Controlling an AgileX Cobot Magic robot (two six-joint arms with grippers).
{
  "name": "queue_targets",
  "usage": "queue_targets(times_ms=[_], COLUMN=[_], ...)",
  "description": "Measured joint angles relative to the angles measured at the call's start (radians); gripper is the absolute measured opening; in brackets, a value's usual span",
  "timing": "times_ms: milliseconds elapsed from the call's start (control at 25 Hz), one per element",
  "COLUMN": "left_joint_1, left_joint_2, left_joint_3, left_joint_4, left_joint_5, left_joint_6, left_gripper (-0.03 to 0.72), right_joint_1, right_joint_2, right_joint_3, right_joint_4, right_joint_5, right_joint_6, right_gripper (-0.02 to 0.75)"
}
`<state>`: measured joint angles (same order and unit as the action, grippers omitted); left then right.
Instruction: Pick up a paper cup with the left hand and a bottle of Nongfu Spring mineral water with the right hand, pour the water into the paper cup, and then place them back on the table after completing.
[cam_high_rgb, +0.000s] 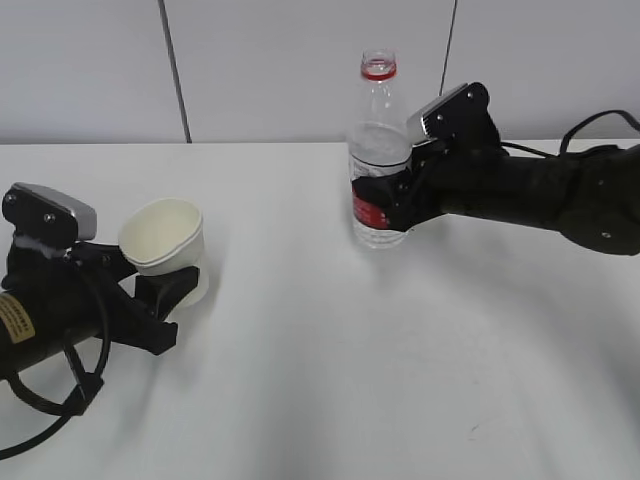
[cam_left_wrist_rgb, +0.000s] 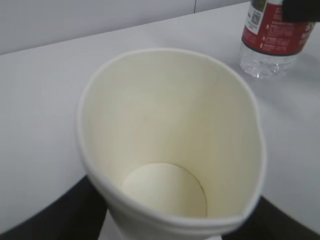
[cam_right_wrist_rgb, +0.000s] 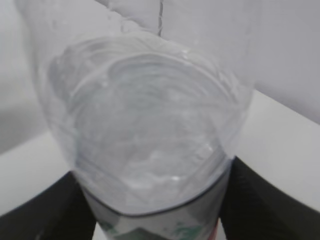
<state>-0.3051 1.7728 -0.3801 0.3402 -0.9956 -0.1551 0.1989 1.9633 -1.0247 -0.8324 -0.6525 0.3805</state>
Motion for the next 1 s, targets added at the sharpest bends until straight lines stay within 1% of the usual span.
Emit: queue_targets(times_ms=[120,240,320,440,480,680,760,840,920,1000], left_joint_1=[0.0,0.0,0.0,-0.001,-0.001,-0.006,-0.027,-0.063,-0.095,-0.108], left_joint_2=[-0.061,-0.109,-0.12,-0.12,-0.12,-0.112,-0.09,-0.062,-0.036,-0.021], left_joint_3=[0.001,0.003,0.005,-0.002,-0.009,-0.077,-0.107,-0.134,-0.15,-0.153], left_joint_4=[0.033,0.056,0.114,0.233,0.258,0.309,0.34,0.359,0.362,0.36], left_joint_5=[0.068,0.12,0.14,0.168,0.175,0.196,0.196,0.196,0.197,0.197], left_joint_6=[-0.031,-0.067,-0.082,-0.163,-0.183,-0.208,-0.21,-0.21,-0.21,-0.21], left_gripper=[0.406,0.406,0.406,0.406,0.406,0.406,0.406,0.406,0.406,0.406], right_joint_1=[0.0,0.0,0.0,0.0,0.0,0.0,0.0,0.0,0.0,0.0], right_joint_2=[-0.051,-0.09,-0.112,-0.14,-0.149,-0.182,-0.189,-0.195,-0.205,-0.216], right_joint_3=[0.0,0.0,0.0,0.0,0.0,0.0,0.0,0.0,0.002,0.004], right_joint_4=[-0.021,-0.075,-0.122,-0.179,-0.193,-0.245,-0.27,-0.303,-0.338,-0.364], right_joint_5=[0.052,0.075,0.078,0.099,0.107,0.12,0.12,0.124,0.149,0.182], right_joint_6=[0.027,0.035,0.055,0.084,0.089,0.105,0.111,0.119,0.125,0.127], right_gripper=[0.482,0.482,0.482,0.482,0.482,0.482,0.482,0.482,0.482,0.482])
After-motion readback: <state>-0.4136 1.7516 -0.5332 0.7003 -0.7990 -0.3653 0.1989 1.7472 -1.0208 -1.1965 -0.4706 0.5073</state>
